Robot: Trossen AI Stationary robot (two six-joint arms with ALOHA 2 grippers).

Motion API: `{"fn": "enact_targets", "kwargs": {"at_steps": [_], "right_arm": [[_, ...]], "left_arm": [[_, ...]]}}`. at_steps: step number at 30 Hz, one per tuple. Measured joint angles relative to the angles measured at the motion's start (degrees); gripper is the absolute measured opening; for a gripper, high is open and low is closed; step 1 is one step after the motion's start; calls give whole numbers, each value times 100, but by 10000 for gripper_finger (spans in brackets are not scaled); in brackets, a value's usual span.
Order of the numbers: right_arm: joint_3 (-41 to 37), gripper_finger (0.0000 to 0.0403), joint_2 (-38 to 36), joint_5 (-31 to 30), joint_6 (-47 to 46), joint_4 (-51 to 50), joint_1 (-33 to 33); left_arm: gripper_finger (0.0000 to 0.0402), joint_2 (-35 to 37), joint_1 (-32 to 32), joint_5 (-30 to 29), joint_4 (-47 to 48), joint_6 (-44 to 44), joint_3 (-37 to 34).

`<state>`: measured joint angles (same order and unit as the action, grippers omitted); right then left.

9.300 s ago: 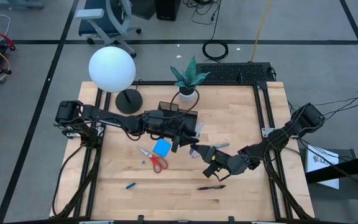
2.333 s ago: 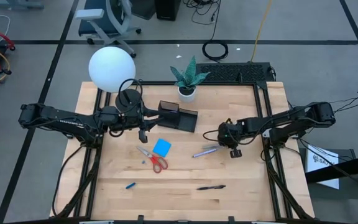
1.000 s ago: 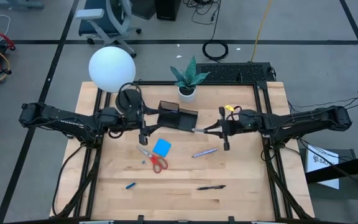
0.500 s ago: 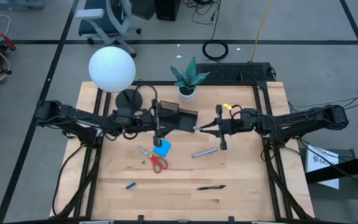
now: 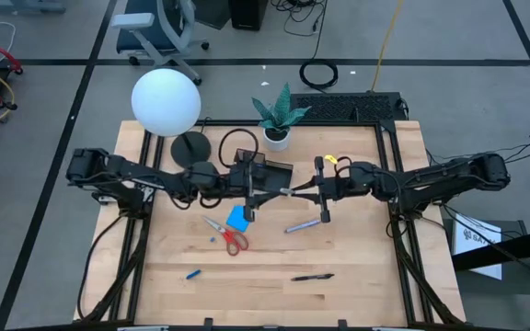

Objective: Pick and place office supplies into organizer
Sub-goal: Put the gray pen into the desk organizer

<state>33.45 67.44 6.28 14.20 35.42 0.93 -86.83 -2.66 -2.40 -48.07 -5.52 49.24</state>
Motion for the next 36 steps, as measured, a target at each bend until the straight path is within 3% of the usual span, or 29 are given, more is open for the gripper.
{"fn": "enact_targets", "kwargs": {"at_steps": [15, 30, 36], "right_arm": [[1, 28, -2, 0, 0, -2, 0], [0, 28, -2, -2, 0, 30, 0], [0, 28, 0, -2, -18, 19, 0]], "left_arm": [[232, -183, -2, 277, 1, 129, 167], [187, -323, 0, 403, -271, 223, 178], [186, -642, 0, 407, -249, 249, 537]]}}
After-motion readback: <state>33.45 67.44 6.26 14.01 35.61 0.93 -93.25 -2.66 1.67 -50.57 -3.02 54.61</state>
